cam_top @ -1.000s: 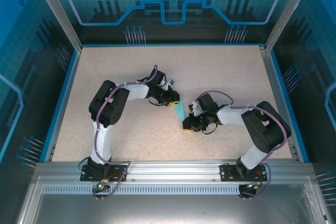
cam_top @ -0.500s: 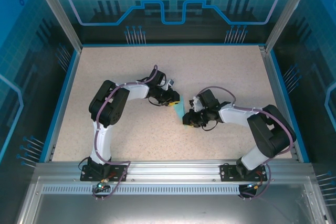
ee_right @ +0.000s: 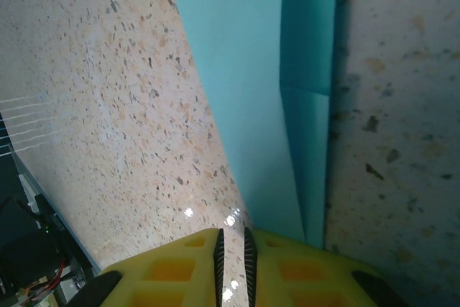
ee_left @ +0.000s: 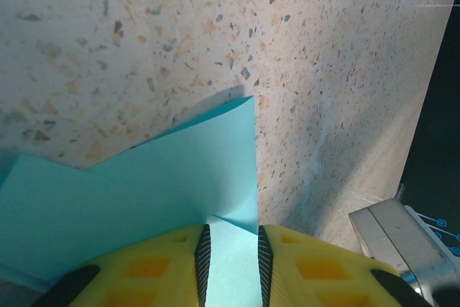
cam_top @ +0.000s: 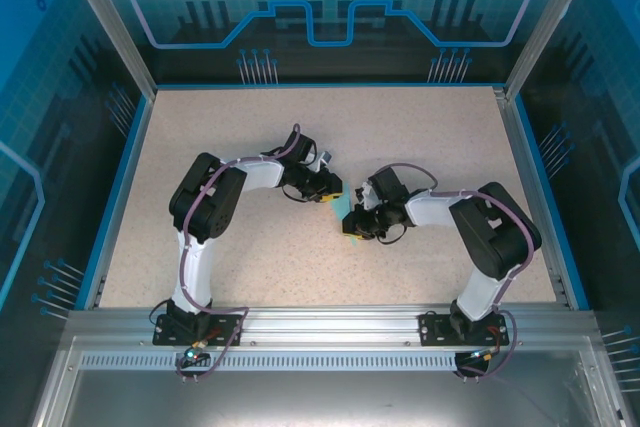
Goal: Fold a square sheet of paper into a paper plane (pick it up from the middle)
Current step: Fold the wing for the fifth time at the center of the table.
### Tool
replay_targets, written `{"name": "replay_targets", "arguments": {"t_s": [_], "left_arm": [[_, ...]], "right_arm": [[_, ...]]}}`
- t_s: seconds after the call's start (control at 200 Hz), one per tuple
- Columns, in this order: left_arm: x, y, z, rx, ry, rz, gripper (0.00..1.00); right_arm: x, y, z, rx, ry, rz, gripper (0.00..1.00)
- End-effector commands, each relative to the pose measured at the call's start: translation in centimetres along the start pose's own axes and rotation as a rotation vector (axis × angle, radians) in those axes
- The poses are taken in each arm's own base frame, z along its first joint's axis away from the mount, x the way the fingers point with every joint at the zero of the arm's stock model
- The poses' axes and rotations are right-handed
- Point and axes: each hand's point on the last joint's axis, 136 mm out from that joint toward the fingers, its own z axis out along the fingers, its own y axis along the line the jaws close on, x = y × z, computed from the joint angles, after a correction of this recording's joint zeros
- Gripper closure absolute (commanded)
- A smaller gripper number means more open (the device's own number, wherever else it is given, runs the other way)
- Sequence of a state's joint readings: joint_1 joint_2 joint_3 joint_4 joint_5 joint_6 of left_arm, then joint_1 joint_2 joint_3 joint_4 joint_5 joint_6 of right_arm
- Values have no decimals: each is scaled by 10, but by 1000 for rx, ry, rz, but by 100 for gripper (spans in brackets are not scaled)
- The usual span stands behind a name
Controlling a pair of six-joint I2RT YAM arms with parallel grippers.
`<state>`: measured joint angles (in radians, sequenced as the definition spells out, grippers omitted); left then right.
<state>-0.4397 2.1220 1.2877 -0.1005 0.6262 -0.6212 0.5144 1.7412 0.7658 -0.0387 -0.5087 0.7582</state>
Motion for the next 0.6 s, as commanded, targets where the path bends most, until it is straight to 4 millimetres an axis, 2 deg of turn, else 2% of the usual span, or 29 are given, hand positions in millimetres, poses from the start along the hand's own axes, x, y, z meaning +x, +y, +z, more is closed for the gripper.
{"name": "replay_targets", "arguments": {"t_s": [0.0,0.185,0.275,0.46,0.595], "left_arm": [[7,27,7,-78,21,-23,72],[0,20,2,-77,4,43,70],[-6,25,-1,-107,-18,69,70],[-29,36,-17,-87,-89,47,69],[-46,37,-28,-62,-135,47,68]], "right_arm": [[14,-24,3,61,32,34,82],[23,-36,2,88,50,48,84],[26,-41,3,98,58,60,85],[27,-43,2,98,58,61,87],[27,-42,2,89,56,56,87]]}}
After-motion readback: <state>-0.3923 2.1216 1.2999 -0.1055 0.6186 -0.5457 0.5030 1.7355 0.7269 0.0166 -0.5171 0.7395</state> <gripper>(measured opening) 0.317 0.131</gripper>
